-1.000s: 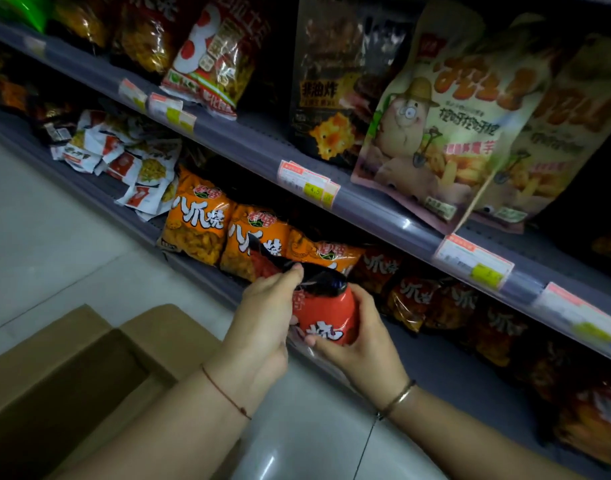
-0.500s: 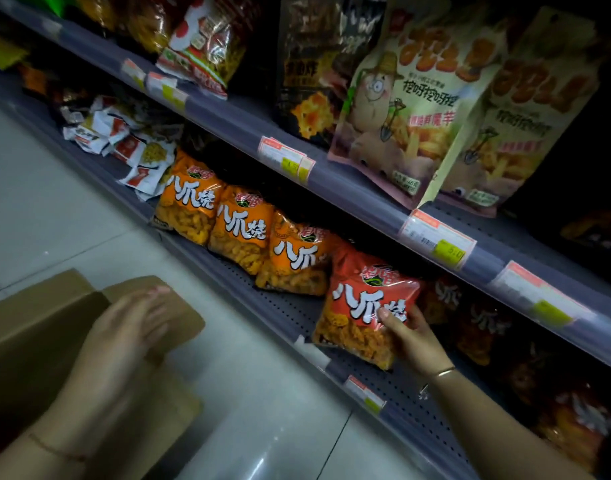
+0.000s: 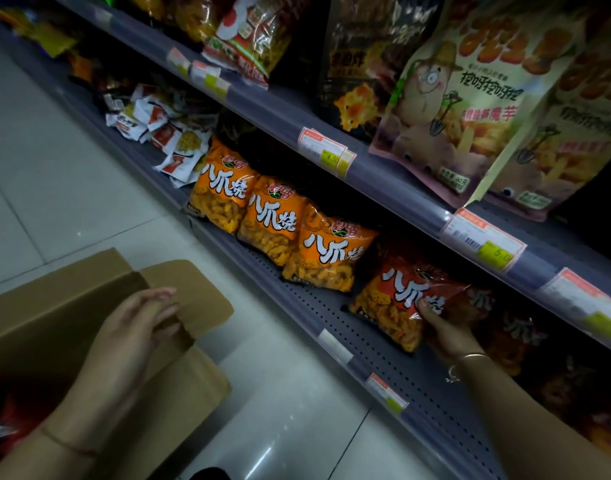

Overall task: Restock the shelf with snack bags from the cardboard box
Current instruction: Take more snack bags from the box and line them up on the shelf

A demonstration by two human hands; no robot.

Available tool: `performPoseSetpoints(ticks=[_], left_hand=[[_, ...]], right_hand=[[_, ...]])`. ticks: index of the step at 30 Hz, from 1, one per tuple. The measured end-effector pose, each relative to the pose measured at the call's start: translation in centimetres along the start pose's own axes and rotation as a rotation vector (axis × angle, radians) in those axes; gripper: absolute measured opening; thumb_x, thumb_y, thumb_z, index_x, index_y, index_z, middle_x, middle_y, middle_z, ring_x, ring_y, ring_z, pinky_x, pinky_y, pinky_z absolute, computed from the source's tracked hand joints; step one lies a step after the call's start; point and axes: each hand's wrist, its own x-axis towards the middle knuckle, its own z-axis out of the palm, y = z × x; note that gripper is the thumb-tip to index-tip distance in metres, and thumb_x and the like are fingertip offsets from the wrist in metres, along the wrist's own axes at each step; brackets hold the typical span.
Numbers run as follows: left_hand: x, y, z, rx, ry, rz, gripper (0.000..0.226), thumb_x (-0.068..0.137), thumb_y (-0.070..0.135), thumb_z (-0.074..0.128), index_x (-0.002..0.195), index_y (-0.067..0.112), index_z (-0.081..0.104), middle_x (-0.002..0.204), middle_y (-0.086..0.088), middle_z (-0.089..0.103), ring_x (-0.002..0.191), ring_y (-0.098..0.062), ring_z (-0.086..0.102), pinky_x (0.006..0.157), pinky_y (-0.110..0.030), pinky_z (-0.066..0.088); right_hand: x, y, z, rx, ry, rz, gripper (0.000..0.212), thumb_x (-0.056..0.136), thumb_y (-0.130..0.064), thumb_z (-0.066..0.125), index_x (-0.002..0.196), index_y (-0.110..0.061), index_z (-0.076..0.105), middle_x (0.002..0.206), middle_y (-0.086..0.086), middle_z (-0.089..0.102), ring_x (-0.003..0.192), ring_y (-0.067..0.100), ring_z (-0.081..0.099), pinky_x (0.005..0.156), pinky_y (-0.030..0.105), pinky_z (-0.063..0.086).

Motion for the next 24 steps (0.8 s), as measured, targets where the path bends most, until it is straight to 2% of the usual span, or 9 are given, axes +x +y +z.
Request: performPoseSetpoints(ticks=[2,5,8,10,13,16,18,21,24], left_hand=[[0.2,-0.1,0.3,-0.016,-0.01,0.032,0.02,0.097,0.023,0.046,0.101,0.026,0.065,0.112,0.001,0.066,0.112,-0.019,0.06,0.101,-0.044,0.044],[0.5,-0.7,0.4,-0.012,0.027,0.042,0.022,0.097,0.019,0.045,0.096,0.029,0.066,0.114,0.002,0.065,0.113,-0.017,0.06,0.1,-0.044,0.045],[0.9,-1.0,0.3,-0.027,0.046,0.032,0.022,0.097,0.016,0.045,0.093,0.025,0.065,0.111,0.002,0.064,0.114,-0.02,0.059,0.1,-0.044,0.045],[1.0,-0.7,0.5,-0.037,0.044,0.022,0.022,0.097,0.014,0.045,0.092,0.023,0.064,0.109,0.003,0.064,0.114,-0.021,0.059,0.101,-0.044,0.045],[0.9,-0.5,0.2,-0.058,0.051,0.014,0.021,0.097,0.012,0.045,0.093,0.021,0.064,0.106,0.002,0.063,0.111,-0.02,0.059,0.099,-0.04,0.045],[0.9,-0.3,-0.1,-0.061,0.042,0.009,0.021,0.097,0.011,0.045,0.092,0.021,0.063,0.106,0.002,0.063,0.112,-0.021,0.059,0.098,-0.04,0.046],[1.0,-0.2,-0.4,-0.052,0.037,0.0,0.021,0.096,0.011,0.046,0.092,0.021,0.064,0.107,0.002,0.063,0.111,-0.02,0.059,0.099,-0.04,0.046],[0.9,-0.1,-1.0,-0.046,0.027,-0.009,0.02,0.096,0.01,0.047,0.095,0.02,0.065,0.108,0.002,0.063,0.111,-0.019,0.059,0.101,-0.041,0.046],[0.5,0.1,-2.0,-0.022,0.035,-0.021,0.021,0.095,0.01,0.048,0.107,0.011,0.065,0.114,-0.008,0.063,0.114,-0.022,0.059,0.1,-0.038,0.047]], right_hand=[[0.0,-0.1,0.6,-0.044,0.045,-0.026,0.098,0.055,-0.049,0.081,0.138,-0.012,0.043,0.138,0.007,0.053,0.121,0.025,0.054,0.107,0.041,0.039],[0.5,0.4,0.5,-0.111,0.136,-0.058,0.078,0.074,-0.039,0.072,0.139,-0.011,0.041,0.141,0.007,0.05,0.125,0.028,0.05,0.105,0.035,0.037],[0.0,0.4,0.7,-0.192,0.196,-0.057,0.098,0.06,-0.055,0.076,0.141,-0.016,0.037,0.145,0.005,0.046,0.129,0.026,0.046,0.112,0.041,0.032],[-0.6,0.2,0.7,-0.23,0.243,-0.1,0.104,0.058,-0.058,0.076,0.143,-0.018,0.031,0.147,0.003,0.042,0.133,0.025,0.042,0.113,0.043,0.029],[-2.4,-0.3,1.0,-0.285,0.338,-0.214,0.098,0.06,-0.057,0.077,0.139,-0.019,0.033,0.144,0.005,0.045,0.131,0.025,0.043,0.11,0.043,0.032],[-4.6,-1.1,2.0,-0.424,0.361,-0.368,0.068,0.065,-0.056,0.072,0.119,-0.021,0.051,0.125,0.009,0.058,0.115,0.026,0.055,0.1,0.043,0.043],[-5.3,-1.7,3.3,-0.482,0.294,-0.441,0.049,0.075,-0.039,0.071,0.117,-0.019,0.054,0.116,0.007,0.058,0.104,0.023,0.057,0.086,0.031,0.048],[-5.9,-2.5,6.5,-0.581,0.081,-0.517,0.04,0.077,-0.027,0.069,0.115,-0.023,0.056,0.106,0.006,0.059,0.086,0.015,0.059,0.066,0.015,0.048],[-6.2,-2.8,10.9,-0.638,-0.173,-0.537,0.034,0.079,-0.019,0.069,0.103,-0.037,0.055,0.102,0.007,0.061,0.085,0.011,0.062,0.07,0.009,0.05]])
